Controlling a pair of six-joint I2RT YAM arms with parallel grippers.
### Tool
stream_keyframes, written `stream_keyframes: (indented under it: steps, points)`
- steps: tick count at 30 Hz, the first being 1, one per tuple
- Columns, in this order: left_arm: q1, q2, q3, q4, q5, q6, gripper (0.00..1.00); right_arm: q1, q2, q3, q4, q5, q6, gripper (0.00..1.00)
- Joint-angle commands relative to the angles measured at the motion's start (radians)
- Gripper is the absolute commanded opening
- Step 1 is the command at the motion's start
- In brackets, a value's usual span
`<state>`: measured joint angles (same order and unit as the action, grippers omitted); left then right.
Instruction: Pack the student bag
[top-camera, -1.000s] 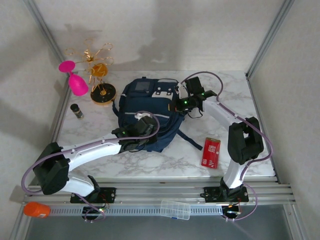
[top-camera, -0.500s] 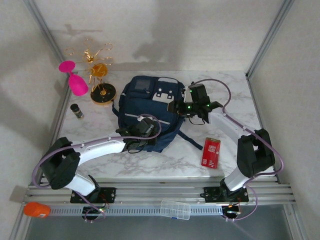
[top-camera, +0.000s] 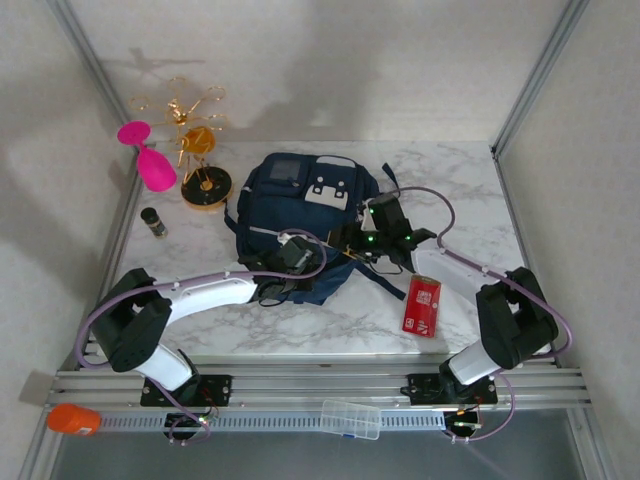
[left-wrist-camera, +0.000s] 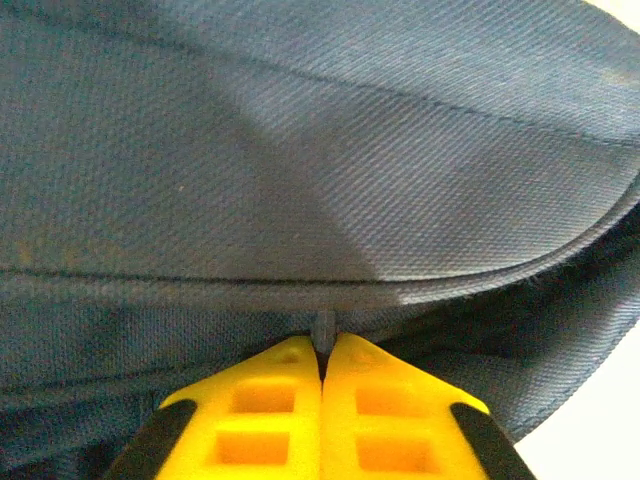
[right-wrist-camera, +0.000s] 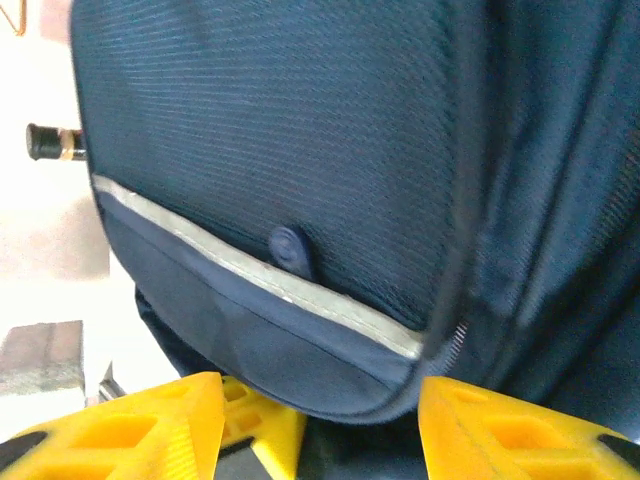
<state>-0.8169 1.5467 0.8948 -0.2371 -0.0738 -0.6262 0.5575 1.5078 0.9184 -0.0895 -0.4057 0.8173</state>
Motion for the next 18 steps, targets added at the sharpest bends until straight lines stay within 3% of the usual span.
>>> stream_keyframes:
  steps: [1,10,14,18]
  points:
    - [0.004,-0.014,0.057,-0.046,-0.072,0.011,0.0,0.018,-0.036,-0.047,0.082,0.032,0.123,0.55]
    - [0.004,-0.135,0.074,-0.053,-0.067,0.016,0.0,0.072,0.023,-0.021,0.177,0.004,0.21,0.57]
    - [0.004,-0.161,0.057,-0.07,-0.078,0.016,0.0,0.115,0.022,0.086,0.088,0.089,0.142,0.5]
    - [0.004,-0.155,0.055,-0.076,-0.072,0.025,0.0,0.132,0.003,0.059,0.177,0.097,0.201,0.42]
